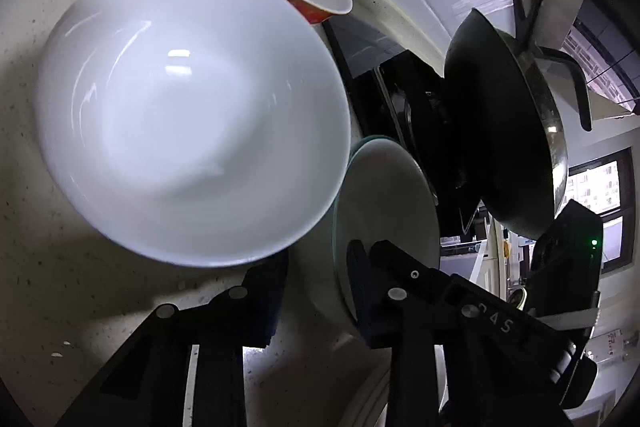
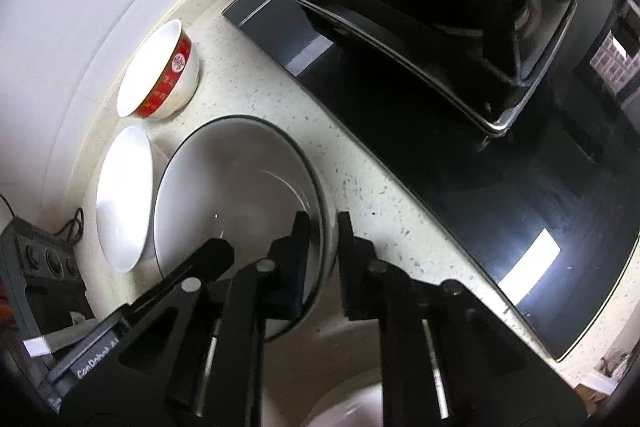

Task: Organize plates and bowls
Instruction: 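Grip the green-rimmed bowl rim with the right tool while the left tool grips it, then carry the green-rimmed bowl with both tools toward the plate stack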

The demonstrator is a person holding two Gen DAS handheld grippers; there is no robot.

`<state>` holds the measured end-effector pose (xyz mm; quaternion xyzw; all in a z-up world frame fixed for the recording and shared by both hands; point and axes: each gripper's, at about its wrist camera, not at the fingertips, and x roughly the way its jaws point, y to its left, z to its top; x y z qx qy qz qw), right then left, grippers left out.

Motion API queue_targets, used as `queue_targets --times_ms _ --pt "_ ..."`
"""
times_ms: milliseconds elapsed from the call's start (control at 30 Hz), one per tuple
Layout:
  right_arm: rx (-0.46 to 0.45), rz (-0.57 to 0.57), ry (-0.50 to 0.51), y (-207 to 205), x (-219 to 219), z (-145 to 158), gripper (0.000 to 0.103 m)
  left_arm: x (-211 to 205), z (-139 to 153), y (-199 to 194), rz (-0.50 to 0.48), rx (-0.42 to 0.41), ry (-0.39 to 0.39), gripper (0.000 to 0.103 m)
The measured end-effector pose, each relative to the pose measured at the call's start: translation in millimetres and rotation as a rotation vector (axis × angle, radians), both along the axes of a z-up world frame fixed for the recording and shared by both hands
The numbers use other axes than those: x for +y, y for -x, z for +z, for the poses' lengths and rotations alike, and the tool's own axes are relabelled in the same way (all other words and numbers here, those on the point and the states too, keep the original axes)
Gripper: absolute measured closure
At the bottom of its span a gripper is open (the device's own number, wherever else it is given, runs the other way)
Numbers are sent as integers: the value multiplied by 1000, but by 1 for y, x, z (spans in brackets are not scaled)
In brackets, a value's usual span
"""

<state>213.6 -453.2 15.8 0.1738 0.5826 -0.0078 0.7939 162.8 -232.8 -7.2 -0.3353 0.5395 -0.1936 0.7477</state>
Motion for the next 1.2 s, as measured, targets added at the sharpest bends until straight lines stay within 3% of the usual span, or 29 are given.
queue_targets --times_ms 133,433,767,1200 --pt "-12 -4 -1 5 3 3 87 -2 2 4 -2 -10 -22 79" --pt "-32 -2 -15 21 5 14 87 -10 5 14 -33 14 -63 80" --pt "-69 14 -11 43 19 38 87 -1 35 30 -48 -41 -95 80" --pt "-102 23 -46 104 67 64 86 36 68 75 -64 -135 -168 80"
